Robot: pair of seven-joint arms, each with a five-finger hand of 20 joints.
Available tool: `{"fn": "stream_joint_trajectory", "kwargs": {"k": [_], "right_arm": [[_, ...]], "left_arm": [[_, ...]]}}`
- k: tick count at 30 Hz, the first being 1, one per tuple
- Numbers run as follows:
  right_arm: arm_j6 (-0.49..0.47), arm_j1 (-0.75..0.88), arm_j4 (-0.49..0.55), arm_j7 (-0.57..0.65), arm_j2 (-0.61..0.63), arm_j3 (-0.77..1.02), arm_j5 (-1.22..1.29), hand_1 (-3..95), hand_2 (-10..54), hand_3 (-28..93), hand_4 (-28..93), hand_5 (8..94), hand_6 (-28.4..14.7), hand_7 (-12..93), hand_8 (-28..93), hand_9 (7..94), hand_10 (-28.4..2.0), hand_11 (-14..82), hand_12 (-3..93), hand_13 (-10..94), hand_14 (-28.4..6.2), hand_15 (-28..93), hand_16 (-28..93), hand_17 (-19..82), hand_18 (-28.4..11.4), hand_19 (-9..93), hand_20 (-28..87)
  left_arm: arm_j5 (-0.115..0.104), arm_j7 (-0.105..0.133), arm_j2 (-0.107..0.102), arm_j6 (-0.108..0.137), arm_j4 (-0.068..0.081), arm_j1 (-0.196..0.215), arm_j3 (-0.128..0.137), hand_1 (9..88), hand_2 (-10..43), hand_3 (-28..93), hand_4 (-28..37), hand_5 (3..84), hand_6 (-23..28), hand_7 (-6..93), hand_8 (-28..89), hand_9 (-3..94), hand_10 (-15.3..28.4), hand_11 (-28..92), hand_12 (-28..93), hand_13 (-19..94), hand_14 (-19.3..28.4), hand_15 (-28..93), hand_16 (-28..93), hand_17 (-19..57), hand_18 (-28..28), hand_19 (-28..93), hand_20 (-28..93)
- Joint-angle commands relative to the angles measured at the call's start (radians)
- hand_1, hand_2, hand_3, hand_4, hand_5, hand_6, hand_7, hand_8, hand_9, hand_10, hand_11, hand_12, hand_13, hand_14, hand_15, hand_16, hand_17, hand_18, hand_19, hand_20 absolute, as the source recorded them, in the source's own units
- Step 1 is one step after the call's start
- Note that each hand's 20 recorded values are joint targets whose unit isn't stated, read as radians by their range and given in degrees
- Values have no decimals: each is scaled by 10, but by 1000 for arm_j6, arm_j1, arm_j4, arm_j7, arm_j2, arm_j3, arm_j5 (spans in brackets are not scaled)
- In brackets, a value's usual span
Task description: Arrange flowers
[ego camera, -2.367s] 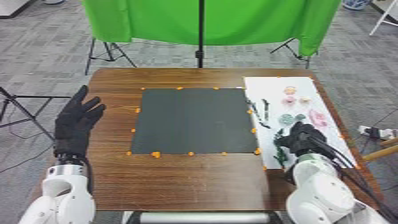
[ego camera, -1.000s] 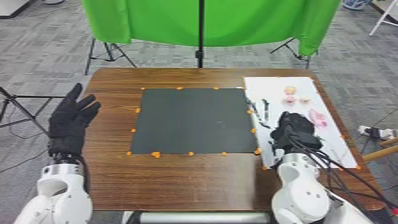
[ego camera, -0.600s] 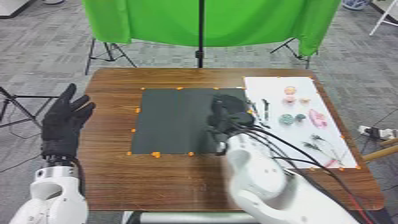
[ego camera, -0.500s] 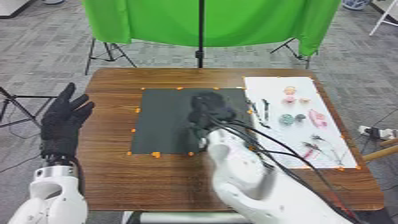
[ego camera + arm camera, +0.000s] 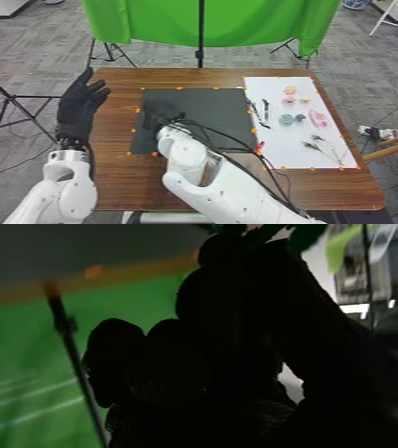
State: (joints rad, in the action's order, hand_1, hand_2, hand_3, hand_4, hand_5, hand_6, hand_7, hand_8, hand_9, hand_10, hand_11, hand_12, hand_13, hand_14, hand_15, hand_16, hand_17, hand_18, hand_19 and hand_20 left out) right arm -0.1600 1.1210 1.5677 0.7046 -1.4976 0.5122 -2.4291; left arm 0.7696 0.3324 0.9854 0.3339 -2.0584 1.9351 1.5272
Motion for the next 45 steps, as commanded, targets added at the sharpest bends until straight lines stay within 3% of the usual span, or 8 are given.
{"fn": "stream_joint_trajectory", "kwargs": {"k": [1,5,16,18,25,36,43,45], "right_arm": [[-29,-47,-55,21,-23,30,17,546,-95,711,-254,849,-52,364,133,841,-121,581,278,842,-78,765,261,592,-181,932,406],[-13,-66,-84,53,-24,9,6,545,-95,696,-262,852,-39,365,118,846,-115,590,272,845,-77,768,262,597,-182,932,414],[-122,-71,-77,60,-26,-3,22,505,-95,693,-262,893,-26,318,87,868,-118,590,261,853,-77,775,267,596,-195,932,444],[-115,-89,-77,62,-22,-16,30,484,-95,704,-260,919,-21,277,78,882,-117,584,260,855,-79,777,269,596,-199,932,456],[-96,-98,-80,70,-21,-23,33,426,-62,714,-257,937,3,270,-123,912,-113,560,262,865,-85,778,269,603,-209,932,471],[-156,-89,-48,96,-33,-6,129,362,17,702,-260,937,4,300,-162,937,-114,540,231,880,-90,759,266,610,-215,932,467],[-151,-82,-1,146,-27,-2,279,318,77,668,-267,937,-9,236,-166,937,-119,517,226,877,-94,746,268,603,-220,932,456],[-128,-77,16,148,-19,-4,285,311,83,668,-267,937,-9,209,-156,937,-121,505,233,872,-96,745,267,599,-220,932,451]], "left_arm": [[-26,39,-18,10,16,-61,-8,210,70,808,-283,340,66,69,-81,316,186,225,98,186,258,536,-109,-106,268,515,17],[-52,84,-47,24,16,-72,-33,210,69,809,-283,340,66,69,-81,315,185,225,99,186,258,535,-109,-106,268,515,17],[-65,112,-65,24,21,-91,-45,213,68,816,-283,340,66,69,-81,315,185,224,98,186,258,535,-108,-106,268,515,17],[-78,134,-79,31,24,-102,-55,216,68,815,-283,340,66,69,-81,314,186,224,99,186,258,536,-108,-106,268,516,17],[-74,126,-75,28,26,-105,-57,220,68,819,-282,340,66,69,-81,314,185,224,99,186,258,535,-108,-105,267,515,17],[-101,170,-96,54,13,-73,-52,226,66,823,-281,340,67,68,-81,312,184,226,99,186,257,536,-107,-105,266,516,18],[-114,192,-108,65,5,-60,-55,226,66,823,-280,340,67,70,-81,311,185,229,100,186,256,539,-107,-105,266,516,20],[-106,185,-100,60,4,-52,-47,227,66,822,-280,340,67,70,-81,311,185,230,100,186,257,538,-107,-105,266,516,20]]}}
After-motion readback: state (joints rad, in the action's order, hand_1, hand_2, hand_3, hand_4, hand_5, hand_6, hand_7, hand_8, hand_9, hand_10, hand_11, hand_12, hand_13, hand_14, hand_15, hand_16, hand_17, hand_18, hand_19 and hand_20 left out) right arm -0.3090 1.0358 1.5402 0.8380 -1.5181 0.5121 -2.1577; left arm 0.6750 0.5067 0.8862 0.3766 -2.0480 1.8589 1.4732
